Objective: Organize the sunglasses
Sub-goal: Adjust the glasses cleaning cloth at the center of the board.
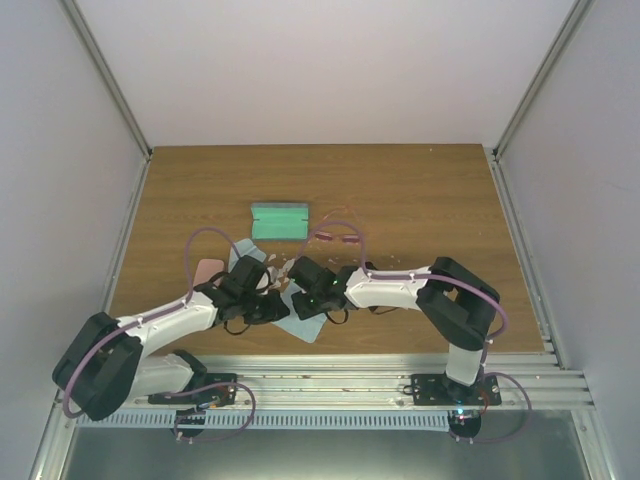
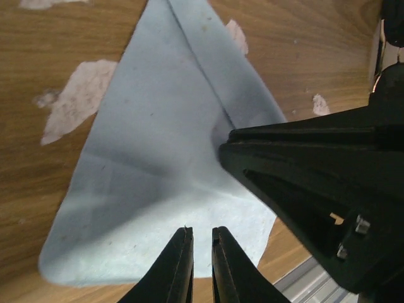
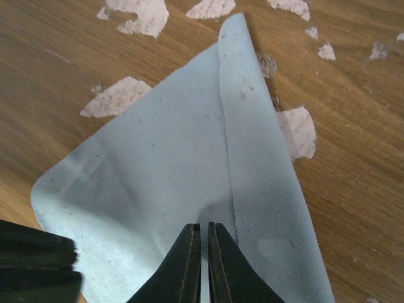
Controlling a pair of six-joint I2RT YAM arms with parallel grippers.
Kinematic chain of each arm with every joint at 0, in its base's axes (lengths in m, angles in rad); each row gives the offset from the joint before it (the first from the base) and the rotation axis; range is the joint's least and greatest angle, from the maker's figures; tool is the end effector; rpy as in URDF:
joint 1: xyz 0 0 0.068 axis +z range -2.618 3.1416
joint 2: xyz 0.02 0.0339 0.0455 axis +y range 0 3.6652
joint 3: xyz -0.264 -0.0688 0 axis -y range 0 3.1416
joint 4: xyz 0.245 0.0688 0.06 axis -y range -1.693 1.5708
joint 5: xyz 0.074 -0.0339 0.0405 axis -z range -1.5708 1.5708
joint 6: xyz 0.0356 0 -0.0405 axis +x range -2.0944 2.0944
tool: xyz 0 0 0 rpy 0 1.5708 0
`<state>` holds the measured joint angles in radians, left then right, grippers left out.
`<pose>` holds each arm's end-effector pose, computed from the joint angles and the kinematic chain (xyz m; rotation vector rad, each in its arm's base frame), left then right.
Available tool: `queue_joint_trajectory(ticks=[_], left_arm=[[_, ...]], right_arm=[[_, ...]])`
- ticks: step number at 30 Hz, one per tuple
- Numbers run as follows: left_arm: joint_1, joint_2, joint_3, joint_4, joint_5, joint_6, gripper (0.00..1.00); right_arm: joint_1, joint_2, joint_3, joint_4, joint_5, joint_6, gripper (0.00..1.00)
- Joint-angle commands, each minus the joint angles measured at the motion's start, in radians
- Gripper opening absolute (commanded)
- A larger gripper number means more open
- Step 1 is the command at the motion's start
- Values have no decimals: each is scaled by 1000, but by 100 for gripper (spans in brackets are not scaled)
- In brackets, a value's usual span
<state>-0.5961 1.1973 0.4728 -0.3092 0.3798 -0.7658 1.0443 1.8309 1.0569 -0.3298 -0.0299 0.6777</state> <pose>0.1595 -0.1241 0.1499 -0.0903 2.8213 -0.9093 0.1772 0.3069 0.1424 -0.5222 2.7619 0.5345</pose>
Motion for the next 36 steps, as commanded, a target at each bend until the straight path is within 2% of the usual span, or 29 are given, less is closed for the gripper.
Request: queue_joint_trajectory(ticks=[1, 6, 12, 22, 24, 26, 29, 36], left_arm=[[-8, 57, -11, 108, 37, -14, 12], [-9, 96, -34, 57, -10, -9, 12], [-8, 85, -55, -36, -87, -8, 12], [-8, 60, -33, -8, -36, 12, 13], [-10, 51, -21, 5, -12, 16, 15], [-9, 40, -12, 22, 1, 15, 16], [-7, 35, 6, 27, -11, 14, 17], [-5, 66, 5, 16, -33, 9, 13]], right_arm=[[-4, 23, 25, 30, -8, -2, 6], [-9, 34, 20, 4, 27, 11, 5], [-27, 25, 28, -95, 201, 50, 5], [-90, 17, 62, -228, 507, 82, 6], [-90, -8, 75, -244, 527, 88, 8], [-89, -34, 71, -219, 471, 56, 12], [-82, -73, 32, -101, 272, -48, 17], [-75, -66, -23, 81, -90, -128, 10]])
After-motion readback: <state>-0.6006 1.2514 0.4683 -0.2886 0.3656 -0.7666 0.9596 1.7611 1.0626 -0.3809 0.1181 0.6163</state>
